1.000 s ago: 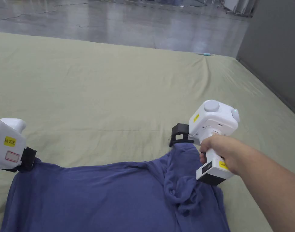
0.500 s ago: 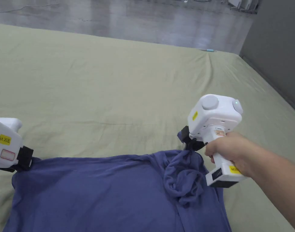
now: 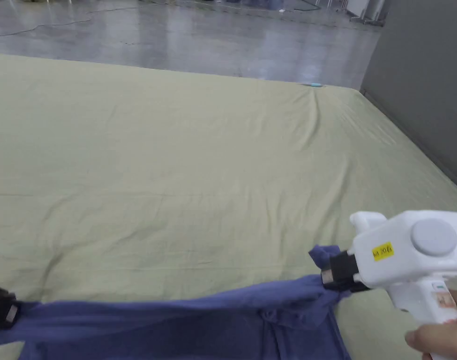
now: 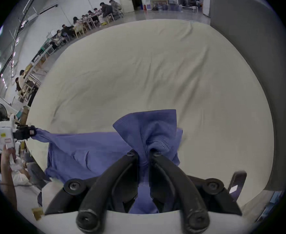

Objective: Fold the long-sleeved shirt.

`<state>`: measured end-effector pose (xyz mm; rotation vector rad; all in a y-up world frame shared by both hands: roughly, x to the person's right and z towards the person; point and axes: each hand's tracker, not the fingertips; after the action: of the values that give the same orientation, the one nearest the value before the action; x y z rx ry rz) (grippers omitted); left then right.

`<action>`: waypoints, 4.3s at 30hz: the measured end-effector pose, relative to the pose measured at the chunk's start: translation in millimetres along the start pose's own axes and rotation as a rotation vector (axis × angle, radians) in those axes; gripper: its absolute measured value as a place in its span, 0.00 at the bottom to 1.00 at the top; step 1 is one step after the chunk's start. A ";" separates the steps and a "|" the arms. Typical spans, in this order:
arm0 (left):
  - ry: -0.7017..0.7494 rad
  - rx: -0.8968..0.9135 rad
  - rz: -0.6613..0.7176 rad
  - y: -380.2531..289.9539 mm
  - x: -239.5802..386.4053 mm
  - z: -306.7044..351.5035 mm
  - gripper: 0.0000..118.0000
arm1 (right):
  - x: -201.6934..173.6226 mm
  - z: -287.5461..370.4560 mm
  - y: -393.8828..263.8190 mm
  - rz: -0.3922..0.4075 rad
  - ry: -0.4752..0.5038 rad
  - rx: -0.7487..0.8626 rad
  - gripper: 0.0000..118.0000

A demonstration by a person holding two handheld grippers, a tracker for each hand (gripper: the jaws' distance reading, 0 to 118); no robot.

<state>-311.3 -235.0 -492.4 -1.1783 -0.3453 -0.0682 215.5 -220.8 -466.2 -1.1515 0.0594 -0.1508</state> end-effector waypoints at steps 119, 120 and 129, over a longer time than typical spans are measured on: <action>-0.296 0.185 0.477 -34.9 -56.0 76.5 0.02 | -129.6 19.7 -132.1 -0.041 0.448 0.037 0.00; -0.340 0.177 0.456 -31.1 -34.4 71.8 0.02 | -127.4 18.5 -133.5 -0.053 0.449 0.033 0.00; -0.405 0.010 0.334 -8.6 92.0 -31.7 0.03 | -104.7 26.1 -145.1 -0.087 0.413 0.047 0.00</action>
<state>-219.0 -255.6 -467.8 -1.2232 -0.4976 0.4679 102.4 -239.3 -326.3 -1.0615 0.3696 -0.4637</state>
